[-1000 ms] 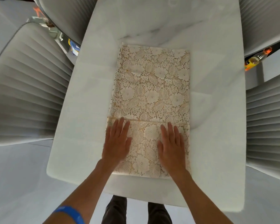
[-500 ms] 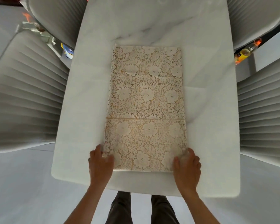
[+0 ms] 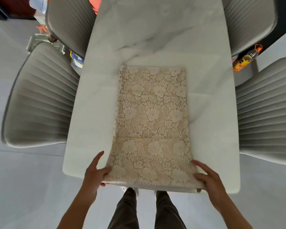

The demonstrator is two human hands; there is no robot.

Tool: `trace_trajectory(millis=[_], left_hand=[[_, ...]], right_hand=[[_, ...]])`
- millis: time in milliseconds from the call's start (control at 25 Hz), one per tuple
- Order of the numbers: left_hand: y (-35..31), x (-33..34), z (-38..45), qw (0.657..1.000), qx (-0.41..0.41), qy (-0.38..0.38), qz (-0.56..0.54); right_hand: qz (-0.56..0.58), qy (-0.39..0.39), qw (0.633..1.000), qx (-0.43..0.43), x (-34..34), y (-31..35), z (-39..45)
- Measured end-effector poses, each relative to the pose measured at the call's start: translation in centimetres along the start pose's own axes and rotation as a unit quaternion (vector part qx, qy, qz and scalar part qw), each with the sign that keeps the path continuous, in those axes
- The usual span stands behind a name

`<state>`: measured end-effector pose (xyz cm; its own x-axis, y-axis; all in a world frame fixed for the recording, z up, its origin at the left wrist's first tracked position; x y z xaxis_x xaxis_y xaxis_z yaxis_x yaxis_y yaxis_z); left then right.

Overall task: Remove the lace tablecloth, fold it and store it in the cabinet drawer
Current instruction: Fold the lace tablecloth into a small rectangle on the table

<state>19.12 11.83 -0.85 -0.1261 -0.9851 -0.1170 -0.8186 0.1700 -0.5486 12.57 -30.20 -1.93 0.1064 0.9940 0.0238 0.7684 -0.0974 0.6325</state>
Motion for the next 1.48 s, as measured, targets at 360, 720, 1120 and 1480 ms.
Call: trace_trajectory(millis=[360, 720, 1120, 1480], left_hand=[[-16.4, 0.0, 7.1, 0.983, 0.003, 0.101, -0.156], [-12.2, -0.1, 13.9, 0.993, 0.113, -0.017, 0.002], [-5.6, -0.9, 6.2, 0.974, 0.033, 0.150, 0.166], [-5.4, 4.2, 7.3, 0.990, 0.083, -0.001, 0.118]], right_hand=[[0.138, 0.058, 0.989, -0.004, -0.2, 16.0, 8.0], [-0.107, -0.045, 0.989, -0.092, -0.7, 14.9, 15.5], [-0.185, 0.083, 0.979, -0.003, -1.9, 8.4, 7.3], [-0.189, -0.091, 0.977, -0.028, 1.6, 6.9, 10.8]])
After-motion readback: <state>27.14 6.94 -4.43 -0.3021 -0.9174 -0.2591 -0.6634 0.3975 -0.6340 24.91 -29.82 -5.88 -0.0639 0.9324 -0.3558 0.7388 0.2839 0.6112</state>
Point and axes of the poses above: each hand's wrist, its own z-axis towards the middle knuckle, its own x-axis out of the palm, y = z × x, the point moved 6 cm from there along z, towards the middle knuckle, and after that the axes turned 10 degrees about y, right-handed, at the moved point
